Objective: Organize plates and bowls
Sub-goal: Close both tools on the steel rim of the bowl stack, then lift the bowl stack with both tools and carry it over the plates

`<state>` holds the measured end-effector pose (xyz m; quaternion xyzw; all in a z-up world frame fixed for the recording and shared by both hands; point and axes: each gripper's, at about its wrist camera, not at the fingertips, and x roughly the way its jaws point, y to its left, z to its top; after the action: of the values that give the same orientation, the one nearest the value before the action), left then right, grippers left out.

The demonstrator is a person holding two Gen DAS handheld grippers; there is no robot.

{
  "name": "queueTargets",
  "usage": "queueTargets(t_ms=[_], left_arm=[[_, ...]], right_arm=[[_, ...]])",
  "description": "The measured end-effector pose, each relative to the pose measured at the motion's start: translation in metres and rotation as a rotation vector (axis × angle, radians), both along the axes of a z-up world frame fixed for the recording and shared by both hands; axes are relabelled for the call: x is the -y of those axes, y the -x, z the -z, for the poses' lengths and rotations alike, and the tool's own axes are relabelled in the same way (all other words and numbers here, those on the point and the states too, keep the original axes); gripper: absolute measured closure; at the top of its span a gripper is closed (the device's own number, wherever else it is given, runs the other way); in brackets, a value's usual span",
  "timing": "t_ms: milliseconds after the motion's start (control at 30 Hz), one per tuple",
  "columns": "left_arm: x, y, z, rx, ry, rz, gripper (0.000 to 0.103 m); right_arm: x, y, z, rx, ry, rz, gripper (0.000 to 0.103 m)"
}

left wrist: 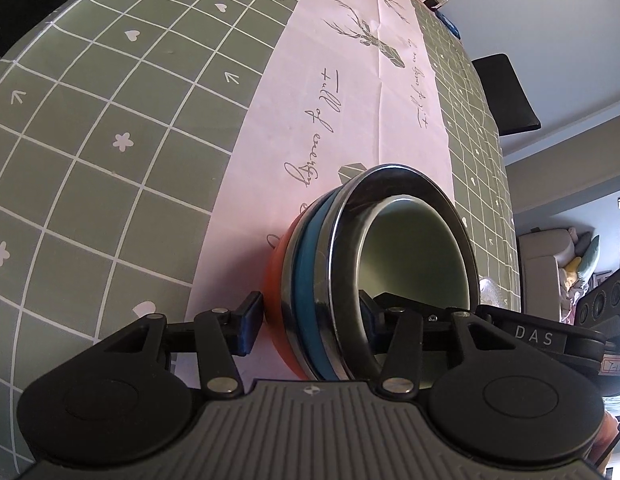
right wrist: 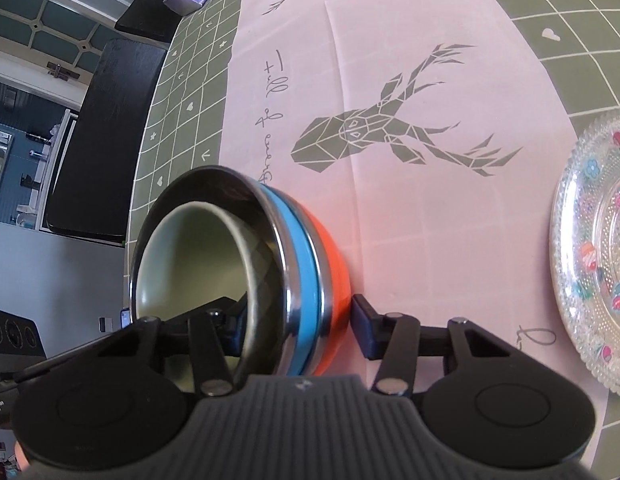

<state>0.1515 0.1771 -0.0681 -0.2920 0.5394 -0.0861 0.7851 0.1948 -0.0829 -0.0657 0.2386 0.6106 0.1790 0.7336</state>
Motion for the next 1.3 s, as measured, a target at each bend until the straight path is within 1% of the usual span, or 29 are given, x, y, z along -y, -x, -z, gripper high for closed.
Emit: queueTargets(t_ms=[267,500,667,1000,1133,1300], left_arm=[[0.002,0.008,-0.006,-0.006,-0.018,0.000,0.049],[0.010,0.020,-0.022,0.024,-0.035,0.008,0.049],[0.025,0.026,-0.034,0.043,-0.043,0.029,0.049],[0.082,0.028,-0.056,0.090,-0.047,0.114,0.049],[0.110,0.023,-0.063,0.103,-0.038,0.153,0.049],[0.147,0.014,-0.069,0.114,-0.028,0.201,0.049]], right_arm=[[0.001,0.007,-0.002,0.003,-0.004,-0.004,0.055],[0.007,0.018,-0.015,0.041,-0.018,-0.001,0.055],[0.021,0.030,-0.026,0.073,-0.027,0.012,0.055],[0.082,0.052,-0.050,0.139,-0.033,0.094,0.056],[0.111,0.058,-0.059,0.168,-0.023,0.135,0.056],[0.148,0.060,-0.067,0.181,-0.010,0.188,0.056]])
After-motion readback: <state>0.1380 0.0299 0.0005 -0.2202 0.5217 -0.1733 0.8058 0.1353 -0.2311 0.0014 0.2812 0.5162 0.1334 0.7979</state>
